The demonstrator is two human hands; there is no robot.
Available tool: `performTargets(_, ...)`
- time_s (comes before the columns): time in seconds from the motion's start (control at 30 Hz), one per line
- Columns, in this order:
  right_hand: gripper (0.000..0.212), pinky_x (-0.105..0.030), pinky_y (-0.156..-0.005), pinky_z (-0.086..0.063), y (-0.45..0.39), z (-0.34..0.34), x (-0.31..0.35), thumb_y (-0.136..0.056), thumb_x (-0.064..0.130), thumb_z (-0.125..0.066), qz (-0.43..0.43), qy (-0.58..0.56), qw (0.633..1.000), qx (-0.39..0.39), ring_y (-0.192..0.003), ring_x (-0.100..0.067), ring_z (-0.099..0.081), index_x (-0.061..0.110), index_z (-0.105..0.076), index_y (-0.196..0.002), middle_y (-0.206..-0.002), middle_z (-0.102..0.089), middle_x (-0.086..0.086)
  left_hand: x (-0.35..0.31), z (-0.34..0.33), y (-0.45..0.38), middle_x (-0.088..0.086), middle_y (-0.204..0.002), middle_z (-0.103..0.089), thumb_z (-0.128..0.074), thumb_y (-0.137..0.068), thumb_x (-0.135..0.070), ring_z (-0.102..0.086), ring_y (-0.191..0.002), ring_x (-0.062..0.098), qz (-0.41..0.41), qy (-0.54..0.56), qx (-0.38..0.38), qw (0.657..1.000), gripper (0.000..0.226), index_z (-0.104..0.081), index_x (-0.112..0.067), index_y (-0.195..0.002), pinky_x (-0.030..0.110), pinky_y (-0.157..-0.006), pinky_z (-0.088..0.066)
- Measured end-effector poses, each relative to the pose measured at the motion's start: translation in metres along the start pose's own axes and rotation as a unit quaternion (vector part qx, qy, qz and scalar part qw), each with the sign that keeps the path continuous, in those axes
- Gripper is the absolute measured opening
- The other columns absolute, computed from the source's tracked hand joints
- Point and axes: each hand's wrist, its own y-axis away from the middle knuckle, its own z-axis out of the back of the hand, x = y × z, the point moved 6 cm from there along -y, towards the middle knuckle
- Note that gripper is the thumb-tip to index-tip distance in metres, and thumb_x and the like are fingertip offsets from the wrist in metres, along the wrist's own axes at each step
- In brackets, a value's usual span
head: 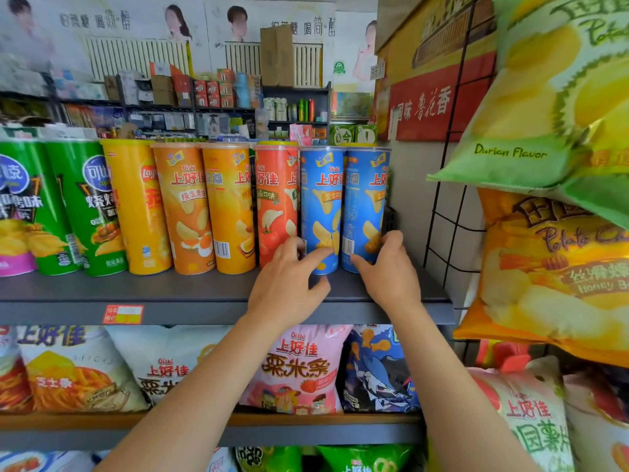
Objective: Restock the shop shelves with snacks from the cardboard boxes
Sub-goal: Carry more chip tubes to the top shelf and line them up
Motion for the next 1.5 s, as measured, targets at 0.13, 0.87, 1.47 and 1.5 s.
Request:
performTargets(0.13,0.065,-0.053,-0.099,-0.047,-0.013,-0.004,0.0,-0.079,0.049,-0.078,-0.068,-0.067,0.993,0.068,-0.111,-0.028,-0.061,0.016,-0.037,-0.116,-0.115,-0.06,-0.001,-0.004,0.001,0.0,0.002,-0.126,-0.042,-0.058,-0.089,-0.036,-0.047,-0.115,0.021,0.003,-0.023,0.009,1.0,0.053,-0.049,-0.039,-0.142,0.036,-0.082,-0.051)
performTargets(0.87,0.065,-0.049,-0.09,-0.053,-0.027,-0.005,0.007,-0.078,0.047,-0.077,-0.083,-0.004,0.996,0.041,-0.11,-0.031,-0.061,0.01,-0.045,-0.12,-0.122,-0.062,-0.01,-0.004,0.003,0.003,0.005,-0.14,-0.039,-0.052,-0.091,-0.04,-0.057,-0.099,0.027,0.01,-0.05,0.018,0.999,0.052,-0.046,-0.043,-0.143,0.034,-0.08,-0.048)
performTargets(1.47,0.012,-0.046,-0.065,-0.05,0.023,-0.001,0.049,-0.089,0.018,-0.067,0.171,-0.061,0.977,-0.115,-0.074,-0.02,-0.054,0.012,-0.057,-0.092,-0.082,-0.057,-0.002,0.003,0.02,0.004,0.002,-0.106,-0.053,-0.064,-0.086,-0.024,-0.059,-0.088,0.023,0.035,0.034,-0.084,0.995,0.019,-0.068,-0.02,-0.104,0.033,-0.063,-0.049)
performTargets(1.5,0.01,-0.045,-0.064,-0.05,0.024,-0.013,0.054,-0.09,0.02,-0.066,0.191,-0.057,0.979,-0.048,-0.071,-0.018,-0.053,0.013,-0.059,-0.093,-0.081,-0.056,0.0,0.01,0.023,0.004,0.003,-0.104,-0.054,-0.064,-0.086,-0.023,-0.059,-0.089,0.024,0.059,0.043,-0.103,0.992,0.015,-0.068,-0.018,-0.099,0.032,-0.063,-0.048)
